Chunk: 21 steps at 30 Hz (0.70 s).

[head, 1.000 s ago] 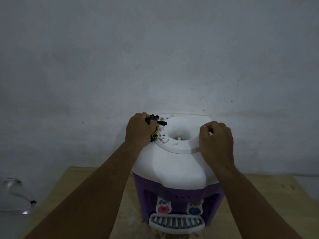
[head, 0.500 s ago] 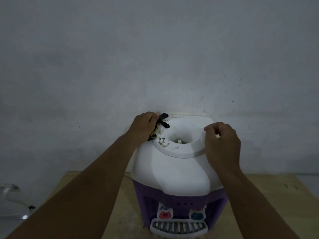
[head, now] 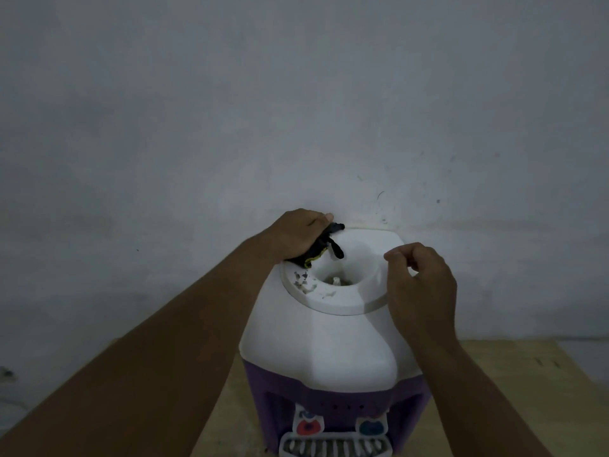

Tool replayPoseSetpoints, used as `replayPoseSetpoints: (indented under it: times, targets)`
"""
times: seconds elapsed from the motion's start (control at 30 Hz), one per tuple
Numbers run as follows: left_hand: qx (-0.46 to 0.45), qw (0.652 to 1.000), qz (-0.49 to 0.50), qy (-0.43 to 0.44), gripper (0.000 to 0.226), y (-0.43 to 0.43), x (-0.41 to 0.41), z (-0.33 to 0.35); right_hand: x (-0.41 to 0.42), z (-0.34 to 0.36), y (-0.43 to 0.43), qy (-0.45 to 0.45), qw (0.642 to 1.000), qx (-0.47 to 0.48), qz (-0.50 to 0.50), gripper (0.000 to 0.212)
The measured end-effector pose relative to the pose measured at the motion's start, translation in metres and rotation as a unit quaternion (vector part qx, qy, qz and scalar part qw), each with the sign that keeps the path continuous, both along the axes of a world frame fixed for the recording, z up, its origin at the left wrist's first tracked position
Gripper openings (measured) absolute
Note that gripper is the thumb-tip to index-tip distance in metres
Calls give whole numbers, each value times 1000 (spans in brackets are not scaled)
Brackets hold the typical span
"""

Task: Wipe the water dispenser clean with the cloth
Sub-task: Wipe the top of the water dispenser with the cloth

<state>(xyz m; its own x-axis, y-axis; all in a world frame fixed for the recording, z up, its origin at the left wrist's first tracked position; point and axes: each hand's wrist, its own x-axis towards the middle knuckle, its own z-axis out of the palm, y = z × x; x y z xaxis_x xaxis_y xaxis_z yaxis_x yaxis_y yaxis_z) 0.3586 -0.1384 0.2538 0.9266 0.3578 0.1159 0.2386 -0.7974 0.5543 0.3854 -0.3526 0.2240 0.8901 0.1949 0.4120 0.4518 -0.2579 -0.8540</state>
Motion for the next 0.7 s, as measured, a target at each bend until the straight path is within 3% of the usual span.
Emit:
replayPoseSetpoints:
  times: [0.2, 0.4, 0.7]
  targets:
    - [85, 993, -67, 38, 40, -6, 15, 6, 0, 1, -1, -1, 1000, 1, -2, 15]
    - [115, 988, -91, 42, 34, -17, 30, 6, -2, 1, -2, -2, 1000, 12, -7, 15]
    - [131, 979, -151, -25, 35, -30, 29, -3, 0, -1, -10, 0, 1000, 27, -12, 15]
